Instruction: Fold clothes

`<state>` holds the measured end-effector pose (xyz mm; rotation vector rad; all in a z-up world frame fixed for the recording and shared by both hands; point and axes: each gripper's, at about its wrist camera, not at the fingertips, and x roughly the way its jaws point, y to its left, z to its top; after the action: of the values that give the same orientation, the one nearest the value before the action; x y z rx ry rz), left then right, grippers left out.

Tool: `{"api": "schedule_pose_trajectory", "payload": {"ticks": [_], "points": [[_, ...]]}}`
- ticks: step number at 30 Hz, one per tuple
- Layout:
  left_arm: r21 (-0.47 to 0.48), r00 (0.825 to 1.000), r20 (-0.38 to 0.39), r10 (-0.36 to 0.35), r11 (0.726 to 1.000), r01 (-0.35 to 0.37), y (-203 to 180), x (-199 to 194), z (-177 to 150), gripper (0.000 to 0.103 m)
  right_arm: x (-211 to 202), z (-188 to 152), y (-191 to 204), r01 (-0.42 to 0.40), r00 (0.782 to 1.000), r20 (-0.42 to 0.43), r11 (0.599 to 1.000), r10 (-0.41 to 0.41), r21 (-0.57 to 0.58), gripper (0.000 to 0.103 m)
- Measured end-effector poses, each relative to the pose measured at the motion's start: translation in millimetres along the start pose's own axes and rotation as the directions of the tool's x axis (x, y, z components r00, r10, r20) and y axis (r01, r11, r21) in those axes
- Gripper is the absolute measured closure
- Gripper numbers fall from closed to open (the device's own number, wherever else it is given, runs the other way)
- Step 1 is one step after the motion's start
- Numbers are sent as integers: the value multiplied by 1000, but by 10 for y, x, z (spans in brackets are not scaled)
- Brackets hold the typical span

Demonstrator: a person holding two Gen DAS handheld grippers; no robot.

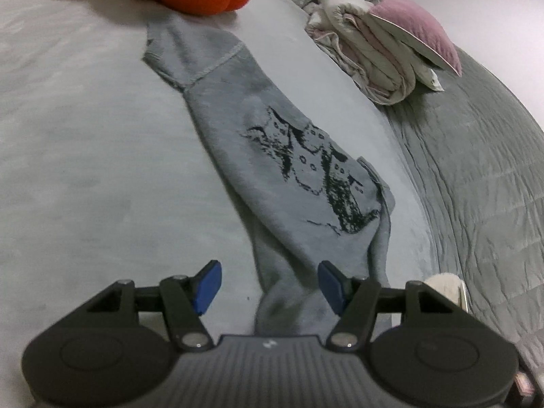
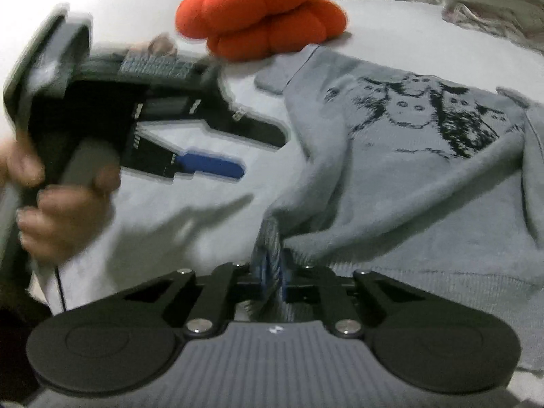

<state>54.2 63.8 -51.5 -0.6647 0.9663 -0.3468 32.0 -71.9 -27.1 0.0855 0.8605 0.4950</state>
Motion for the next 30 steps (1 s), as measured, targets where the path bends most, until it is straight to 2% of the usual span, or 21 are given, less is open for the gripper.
{"api": "schedule_pose_trajectory", "payload": {"ticks": [2, 6, 9, 15, 20, 23, 27, 30], "points": [[-3, 1000, 0, 7, 1000, -7, 11, 7, -3, 40, -92, 35, -164, 2, 999, 43, 998, -5, 61, 97], [4, 1000, -11, 22, 1000, -22, 12, 67, -15, 40, -217, 20, -530, 45, 993, 98, 982, -64, 183, 97], [4, 999, -22, 34, 999, -34, -7, 148, -36, 40, -285, -13, -721, 103, 984, 116, 969, -132, 226, 97], [-2, 998, -46, 34, 999, -34, -87, 344, -127, 42, -171, -61, -1007, 207, 971, 64, 946, -230, 250, 97], [32, 998, -57, 10, 999, -8, -255, 470, -230, 44, -75, -120, -1172, 213, 972, 36, 934, -233, 287, 97], [25, 997, -76, -30, 999, 32, -336, 541, -286, 49, -87, -124, -1178, 209, 973, 38, 935, -229, 287, 97], [-28, 995, -82, -57, 998, 55, -332, 638, -341, 68, -104, -129, -1172, 208, 973, 38, 939, -227, 275, 96], [-73, 993, -89, -79, 995, 73, -310, 680, -364, 73, -115, -133, -1178, 204, 974, 39, 941, -223, 269, 95]]}}
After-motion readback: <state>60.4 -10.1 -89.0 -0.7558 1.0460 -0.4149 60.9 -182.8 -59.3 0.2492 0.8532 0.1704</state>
